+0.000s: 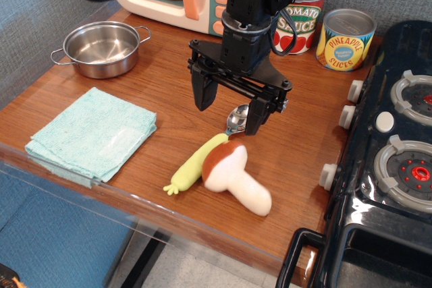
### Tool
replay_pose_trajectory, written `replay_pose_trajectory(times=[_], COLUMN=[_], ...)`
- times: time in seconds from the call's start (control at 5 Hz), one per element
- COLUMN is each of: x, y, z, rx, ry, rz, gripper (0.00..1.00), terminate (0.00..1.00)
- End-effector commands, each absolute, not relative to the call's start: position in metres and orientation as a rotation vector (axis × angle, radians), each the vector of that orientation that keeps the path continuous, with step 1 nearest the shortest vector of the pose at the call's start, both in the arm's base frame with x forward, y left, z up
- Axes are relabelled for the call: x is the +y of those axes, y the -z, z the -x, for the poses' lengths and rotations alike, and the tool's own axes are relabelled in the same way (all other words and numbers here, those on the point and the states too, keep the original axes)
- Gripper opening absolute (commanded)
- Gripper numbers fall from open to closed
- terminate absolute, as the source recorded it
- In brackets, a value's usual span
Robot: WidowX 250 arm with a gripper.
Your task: Move the mushroom from the cloth to the right of the spoon.
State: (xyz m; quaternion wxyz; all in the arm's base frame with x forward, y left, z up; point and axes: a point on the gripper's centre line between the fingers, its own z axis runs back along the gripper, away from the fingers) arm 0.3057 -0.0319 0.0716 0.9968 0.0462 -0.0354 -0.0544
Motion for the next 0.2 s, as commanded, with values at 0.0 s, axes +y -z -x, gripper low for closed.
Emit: replay_pose_trajectory(times=[0.0], x=[-0.0305], y=[-0.0941], z=[-0.307], rx=[-0.146], ry=[0.106], rz=[-0.087], gripper=[1.0], terminate=[1.0])
